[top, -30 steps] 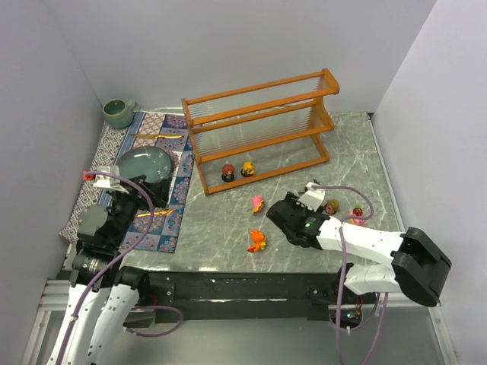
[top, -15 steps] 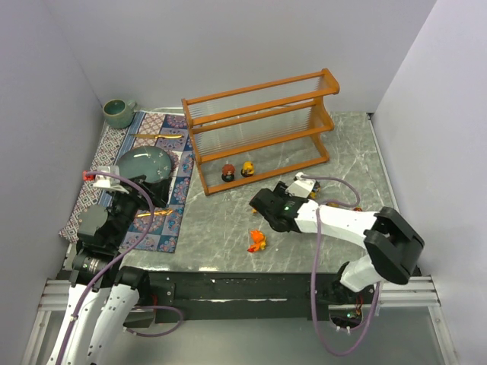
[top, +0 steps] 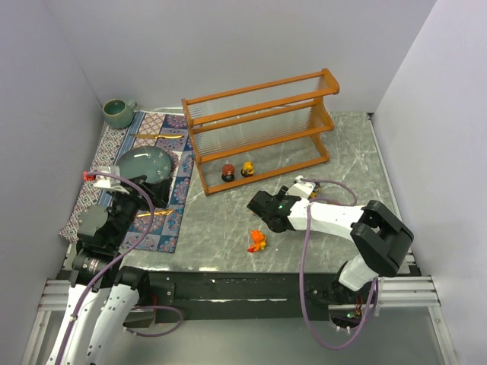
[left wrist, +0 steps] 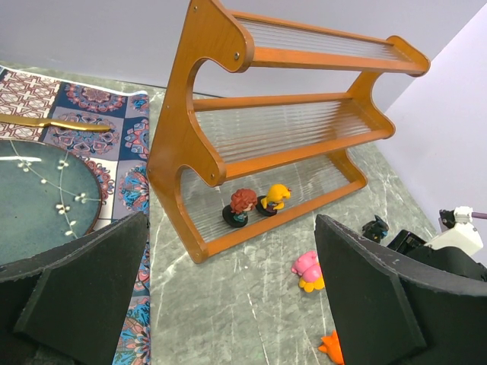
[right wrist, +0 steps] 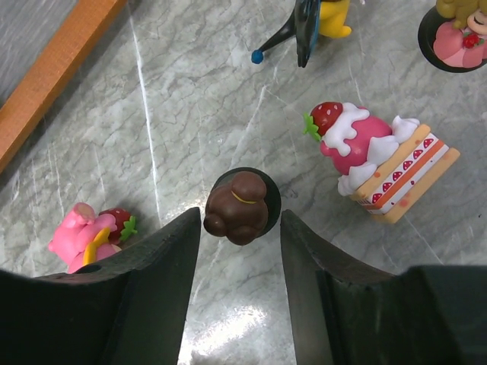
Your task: Place and organize the plastic toys onto the shelf
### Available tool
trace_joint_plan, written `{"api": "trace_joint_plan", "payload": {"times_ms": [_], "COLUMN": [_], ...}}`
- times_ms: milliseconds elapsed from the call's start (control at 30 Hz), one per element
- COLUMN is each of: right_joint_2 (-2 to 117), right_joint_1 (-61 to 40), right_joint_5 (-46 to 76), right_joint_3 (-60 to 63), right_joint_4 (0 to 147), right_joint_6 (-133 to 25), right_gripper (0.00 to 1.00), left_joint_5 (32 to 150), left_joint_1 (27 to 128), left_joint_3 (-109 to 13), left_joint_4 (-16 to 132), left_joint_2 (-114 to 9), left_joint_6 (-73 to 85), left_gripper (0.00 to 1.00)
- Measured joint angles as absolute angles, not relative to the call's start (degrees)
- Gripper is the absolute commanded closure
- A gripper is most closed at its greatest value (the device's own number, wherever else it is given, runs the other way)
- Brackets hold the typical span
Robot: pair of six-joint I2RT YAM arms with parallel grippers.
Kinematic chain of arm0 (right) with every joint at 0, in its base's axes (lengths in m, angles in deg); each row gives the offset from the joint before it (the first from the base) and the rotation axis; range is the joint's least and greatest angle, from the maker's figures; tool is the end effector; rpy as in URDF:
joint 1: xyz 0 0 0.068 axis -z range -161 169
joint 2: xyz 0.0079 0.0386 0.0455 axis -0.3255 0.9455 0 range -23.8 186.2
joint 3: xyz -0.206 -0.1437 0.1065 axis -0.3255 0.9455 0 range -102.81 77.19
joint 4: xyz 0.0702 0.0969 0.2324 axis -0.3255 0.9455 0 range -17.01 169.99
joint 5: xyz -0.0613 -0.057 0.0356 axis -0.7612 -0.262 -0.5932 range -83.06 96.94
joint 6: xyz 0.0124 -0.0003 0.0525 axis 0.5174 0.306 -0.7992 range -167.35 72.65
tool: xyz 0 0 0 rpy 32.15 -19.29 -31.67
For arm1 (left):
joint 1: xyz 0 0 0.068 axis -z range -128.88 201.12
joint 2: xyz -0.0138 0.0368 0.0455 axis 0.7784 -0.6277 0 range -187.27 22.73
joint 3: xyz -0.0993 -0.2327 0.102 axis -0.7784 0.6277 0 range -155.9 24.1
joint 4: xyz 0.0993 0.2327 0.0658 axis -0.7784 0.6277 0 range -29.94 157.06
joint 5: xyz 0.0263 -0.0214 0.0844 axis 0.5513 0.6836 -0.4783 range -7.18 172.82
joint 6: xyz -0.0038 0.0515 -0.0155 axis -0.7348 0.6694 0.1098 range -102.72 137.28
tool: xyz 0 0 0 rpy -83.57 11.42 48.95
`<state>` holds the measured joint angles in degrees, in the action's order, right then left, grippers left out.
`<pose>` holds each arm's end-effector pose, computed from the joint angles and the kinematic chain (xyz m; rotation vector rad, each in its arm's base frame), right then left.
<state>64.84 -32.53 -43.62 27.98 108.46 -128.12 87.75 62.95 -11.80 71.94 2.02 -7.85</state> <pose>0.1872 0.1912 0.1748 0.6986 2.1235 -0.1556 0.1002 -0.0242 0.3352 -0.1085 1.5375 -0.5799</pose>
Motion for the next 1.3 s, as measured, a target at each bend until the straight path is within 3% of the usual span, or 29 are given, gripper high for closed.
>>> {"api": "trace_joint_plan", "payload": {"times_ms": [267,533,633,767,867,1100,1300], "right_joint_2": [65.50,65.61,65.61,65.59,64.80,59.21,57.98], "right_joint_1": [-32.23,-32.12,-32.12,-32.12,-32.05,-29.95,-28.31], "right_joint_5": [-43.38,-42.92,-42.66,-42.31,-41.81,-34.75,-28.47], "right_joint_3": [27.65,27.56,27.58,28.17,30.10,39.30,41.68], "right_joint_4": [108.13,107.21,106.34,102.69,96.19,75.78,68.44], "right_joint_6": [-128.08,-127.51,-126.57,-121.43,-113.98,-89.91,-75.05], "right_gripper": [0.50,0.59,0.64,0.78,0.81,0.79,0.71], "left_joint_5": [87.77,87.75,87.75,87.75,87.75,87.75,87.75], "left_joint_1": [63.00,63.00,63.00,63.00,63.00,63.00,63.00], "left_joint_3": [-11.80,-11.80,-11.80,-11.80,-11.80,-11.80,-11.80], "left_joint_4": [71.94,71.94,71.94,71.94,71.94,71.96,71.94], "left_joint_2": [2.02,2.02,2.02,2.02,2.02,2.02,2.02], "left_joint_6": [-7.85,-7.85,-7.85,-7.85,-7.85,-7.85,-7.85], "left_gripper": [0.03,0.03,0.03,0.03,0.03,0.03,0.03]}}
